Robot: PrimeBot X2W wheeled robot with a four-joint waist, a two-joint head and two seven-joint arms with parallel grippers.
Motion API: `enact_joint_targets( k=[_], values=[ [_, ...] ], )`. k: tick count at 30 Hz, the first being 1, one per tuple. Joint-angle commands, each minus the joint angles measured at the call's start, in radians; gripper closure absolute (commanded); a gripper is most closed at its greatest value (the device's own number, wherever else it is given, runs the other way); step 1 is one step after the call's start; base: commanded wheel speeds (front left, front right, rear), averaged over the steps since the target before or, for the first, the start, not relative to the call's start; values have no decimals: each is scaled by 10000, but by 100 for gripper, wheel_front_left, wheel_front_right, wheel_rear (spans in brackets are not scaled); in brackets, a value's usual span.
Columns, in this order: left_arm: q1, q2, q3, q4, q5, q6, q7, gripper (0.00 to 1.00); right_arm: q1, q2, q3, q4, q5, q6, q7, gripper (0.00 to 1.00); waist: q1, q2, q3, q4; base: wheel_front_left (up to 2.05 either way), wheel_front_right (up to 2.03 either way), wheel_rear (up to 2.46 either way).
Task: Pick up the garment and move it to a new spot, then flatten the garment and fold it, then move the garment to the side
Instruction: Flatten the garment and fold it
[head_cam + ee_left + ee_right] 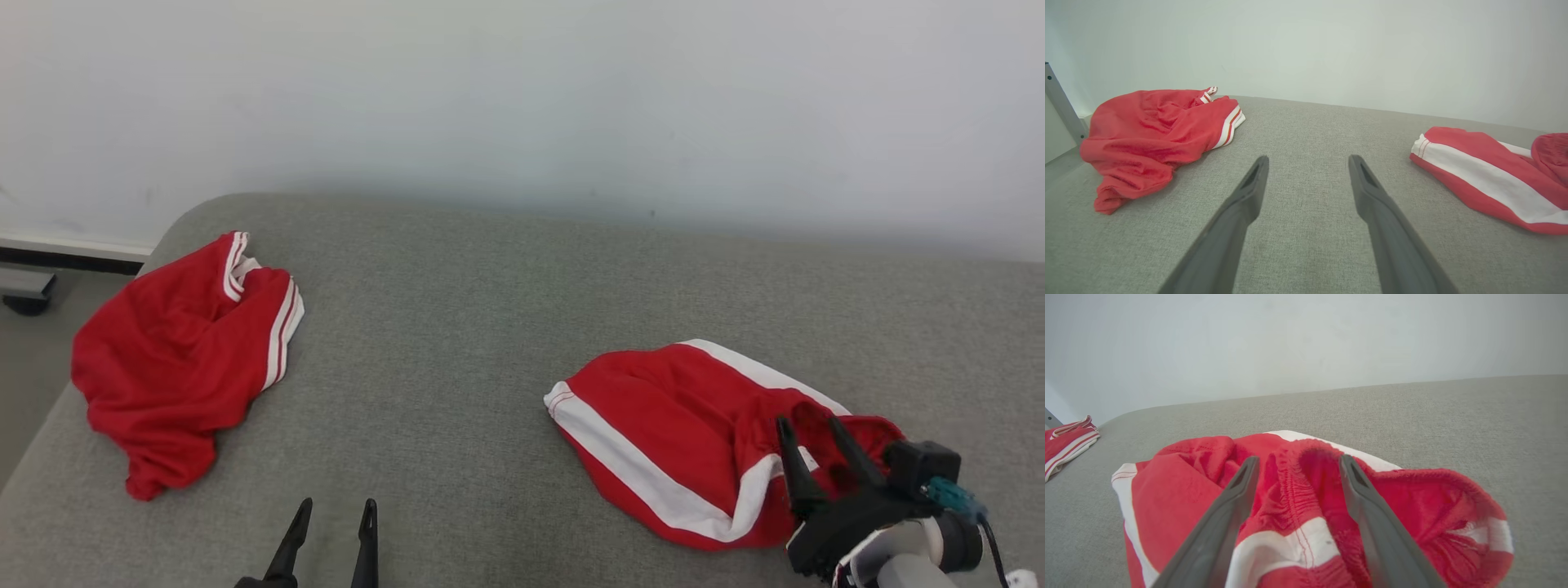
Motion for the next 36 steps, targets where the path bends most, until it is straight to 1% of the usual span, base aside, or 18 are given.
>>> enact_joint_targets(
  k=[1,4,7,14,16,19,23,27,32,36],
  values=[
    [62,-6,26,-32,70,-5,-34,0,288,13,-21,-147,103,-22,-42,0,-1,0,-20,-335,0,0,0],
    [71,-6,42,-67,89,13,-33,0,906,-1,-243,-1086,126,-22,-47,0,-1,0,-5,-581,0,0,0],
    [120,-6,77,-85,121,8,-34,0,1631,105,-738,-2303,33,-22,-47,0,-1,0,6,-781,0,0,0],
    [93,-5,202,-100,154,-20,-34,0,3320,769,-1841,-5184,-406,-22,-45,0,-1,0,24,-1055,0,0,0],
    [53,-3,224,-100,182,-35,-34,0,3792,939,-2023,-5844,-673,-22,-44,0,-1,0,19,-1085,0,0,0],
    [33,-6,296,-144,264,-33,-34,0,4339,1111,-2022,-6613,-1037,-22,-32,0,-1,0,12,-1140,0,0,0],
    [73,-6,420,-232,389,16,-34,0,4799,1383,-2055,-7110,-1350,-22,-29,0,-1,0,5,-1220,0,0,0],
    [85,-6,602,-328,620,57,-34,0,5083,1629,-2086,-7309,-1689,-22,-29,0,-1,0,11,-1228,0,0,0],
    [85,32,759,-364,864,-11,-34,0,5118,1822,-2090,-7210,-1927,-22,-28,0,-1,0,71,-1240,0,0,0],
    [-126,149,834,-239,857,-131,-34,0,4890,1832,-1942,-7026,-1975,-22,-28,0,-1,0,168,-1403,0,0,0]
  ],
)
